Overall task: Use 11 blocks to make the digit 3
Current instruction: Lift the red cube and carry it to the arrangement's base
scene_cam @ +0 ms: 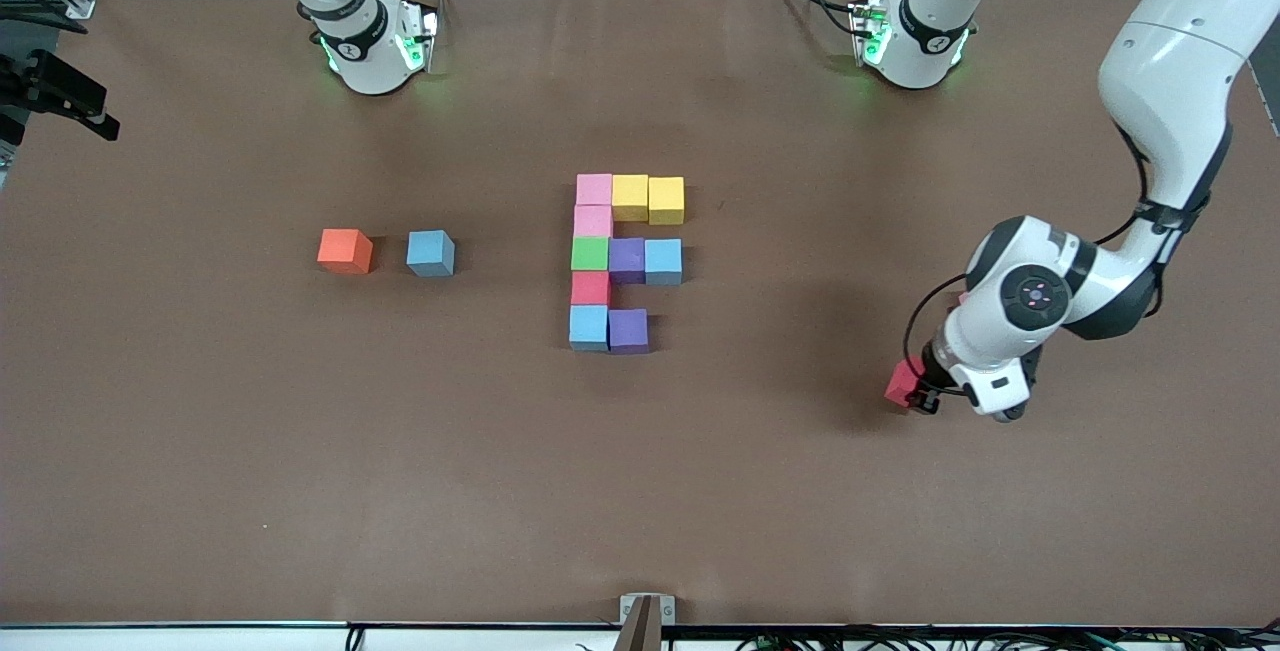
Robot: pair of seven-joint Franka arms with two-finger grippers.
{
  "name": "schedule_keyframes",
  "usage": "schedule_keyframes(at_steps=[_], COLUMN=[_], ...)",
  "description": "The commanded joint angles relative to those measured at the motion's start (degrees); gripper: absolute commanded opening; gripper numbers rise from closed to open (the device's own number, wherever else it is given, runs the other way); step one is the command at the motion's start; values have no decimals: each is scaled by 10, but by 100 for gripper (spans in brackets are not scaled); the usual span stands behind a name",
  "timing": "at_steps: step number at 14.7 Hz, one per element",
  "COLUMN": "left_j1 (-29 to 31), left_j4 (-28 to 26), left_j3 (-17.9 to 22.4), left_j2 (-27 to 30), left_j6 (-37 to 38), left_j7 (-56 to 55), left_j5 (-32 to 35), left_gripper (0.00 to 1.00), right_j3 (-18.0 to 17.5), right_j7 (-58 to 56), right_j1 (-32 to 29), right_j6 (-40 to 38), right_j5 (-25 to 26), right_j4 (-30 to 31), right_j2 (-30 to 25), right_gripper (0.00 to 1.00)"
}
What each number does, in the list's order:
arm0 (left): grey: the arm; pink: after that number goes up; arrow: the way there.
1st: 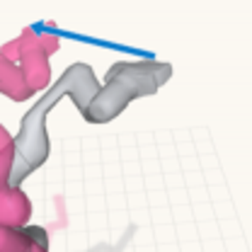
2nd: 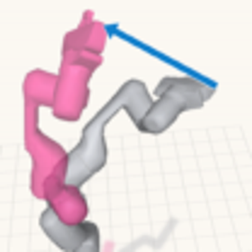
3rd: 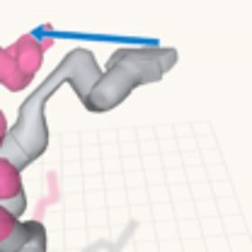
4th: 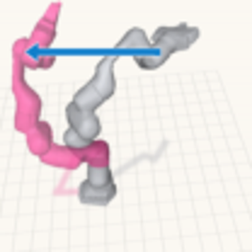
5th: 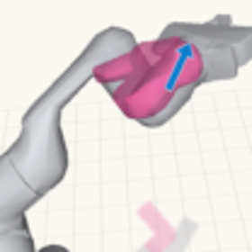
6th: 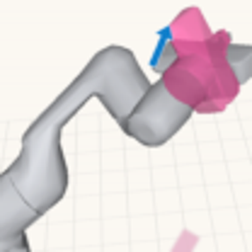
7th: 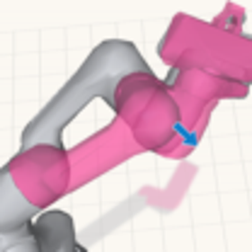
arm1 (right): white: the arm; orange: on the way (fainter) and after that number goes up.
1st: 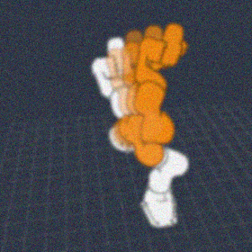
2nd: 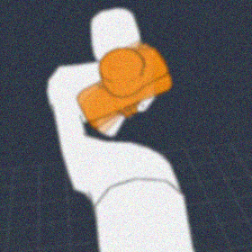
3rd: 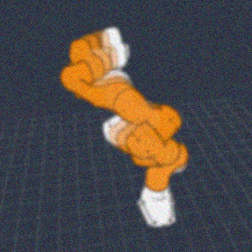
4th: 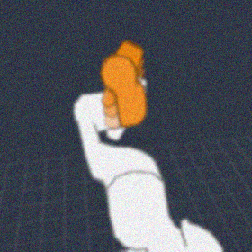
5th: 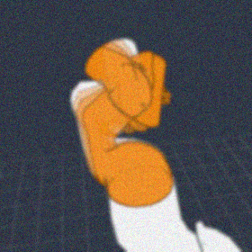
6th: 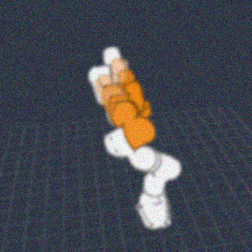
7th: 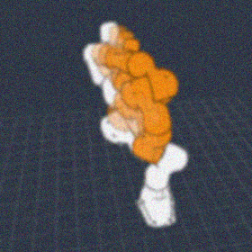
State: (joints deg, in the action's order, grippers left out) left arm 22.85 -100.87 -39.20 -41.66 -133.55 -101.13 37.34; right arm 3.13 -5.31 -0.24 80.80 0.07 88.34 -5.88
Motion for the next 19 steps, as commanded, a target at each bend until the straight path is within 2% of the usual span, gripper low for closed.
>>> schedule_keyframes(at_steps=[1,5,7,10,12,14,19], left_j1=[-48,-138,-211,-317,-365,-390,-418], left_j4=[62,116,149,186,196,196,193], left_j3=[0,7,50,123,152,161,161], left_j2=[-43,-76,-85,-89,-88,-88,-93], left_j6=[18,19,19,19,19,19,20], left_j7=[-102,-218,-263,-278,-282,-284,-325], left_j5=[-9,-24,-45,-129,-172,-192,-196], left_gripper=[30,30,30,30,30,30,30], right_j3=[-1,-1,-1,2,2,2,5], right_j7=[5,5,4,3,3,3,2], right_j1=[2,8,7,5,7,7,3], right_j6=[20,27,19,17,15,14,5], right_j5=[-5,-4,-4,-4,-2,0,1], right_j4=[16,15,15,14,14,14,11], right_j2=[-11,-11,-11,-11,-11,-11,-16], right_gripper=[100,100,100,100,100,100,100])
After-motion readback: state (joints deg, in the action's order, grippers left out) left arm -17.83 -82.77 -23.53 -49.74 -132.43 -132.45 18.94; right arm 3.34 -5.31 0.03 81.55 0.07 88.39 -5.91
